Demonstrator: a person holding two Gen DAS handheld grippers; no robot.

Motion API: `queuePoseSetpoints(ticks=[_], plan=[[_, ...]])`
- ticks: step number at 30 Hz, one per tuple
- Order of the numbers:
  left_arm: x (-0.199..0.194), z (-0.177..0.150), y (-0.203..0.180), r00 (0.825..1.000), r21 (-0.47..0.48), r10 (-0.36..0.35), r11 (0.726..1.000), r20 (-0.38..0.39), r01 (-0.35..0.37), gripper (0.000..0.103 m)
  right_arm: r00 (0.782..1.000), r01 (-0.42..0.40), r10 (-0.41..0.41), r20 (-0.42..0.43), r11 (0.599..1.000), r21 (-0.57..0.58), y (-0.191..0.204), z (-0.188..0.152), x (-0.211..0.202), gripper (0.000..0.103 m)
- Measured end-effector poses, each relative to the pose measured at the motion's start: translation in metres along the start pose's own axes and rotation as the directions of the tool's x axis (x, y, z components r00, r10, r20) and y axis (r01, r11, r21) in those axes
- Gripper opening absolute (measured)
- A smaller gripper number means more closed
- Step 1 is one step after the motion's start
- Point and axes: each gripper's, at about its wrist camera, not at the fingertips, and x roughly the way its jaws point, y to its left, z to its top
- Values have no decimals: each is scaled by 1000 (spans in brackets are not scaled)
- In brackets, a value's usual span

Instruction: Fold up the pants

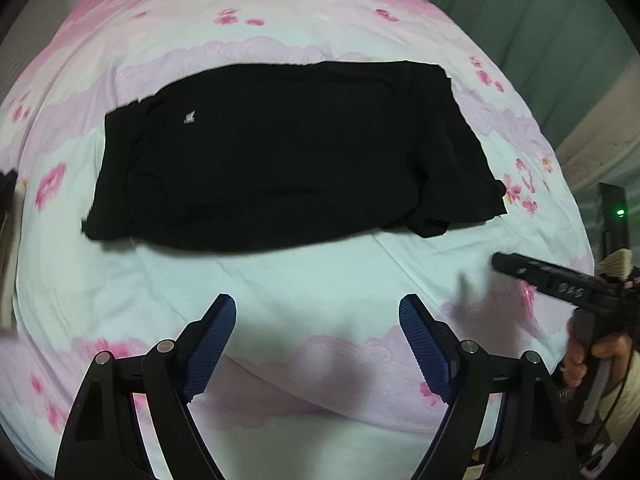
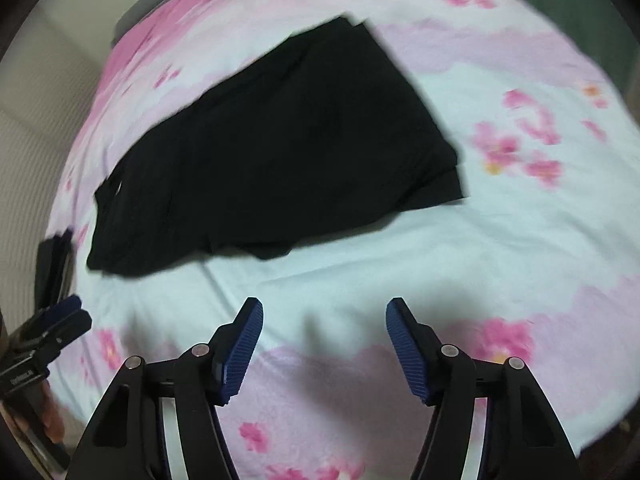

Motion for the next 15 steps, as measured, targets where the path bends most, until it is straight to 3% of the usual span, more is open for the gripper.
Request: queuePoseSetpoints(ticks=[4,9,12,15], plan=[[8,-8,-9,1000,-46,6,999,-19,-7,84,997,-71,68,-43,995,-73,5,3,32,60],[8,-13,-22,1000,-61,10,998,-15,-11,84,998,-55,52,-40,995,-89,6,13,69,60],[3,-17,-24,1000,-73,10,997,-5,-10,84,995,-102,101,-14,990,-100,15,24,69,60],[-4,-20,-22,1000,-80,25,997,6,-24,84,995,-96,100,15,983,-156,27,37,63,60]])
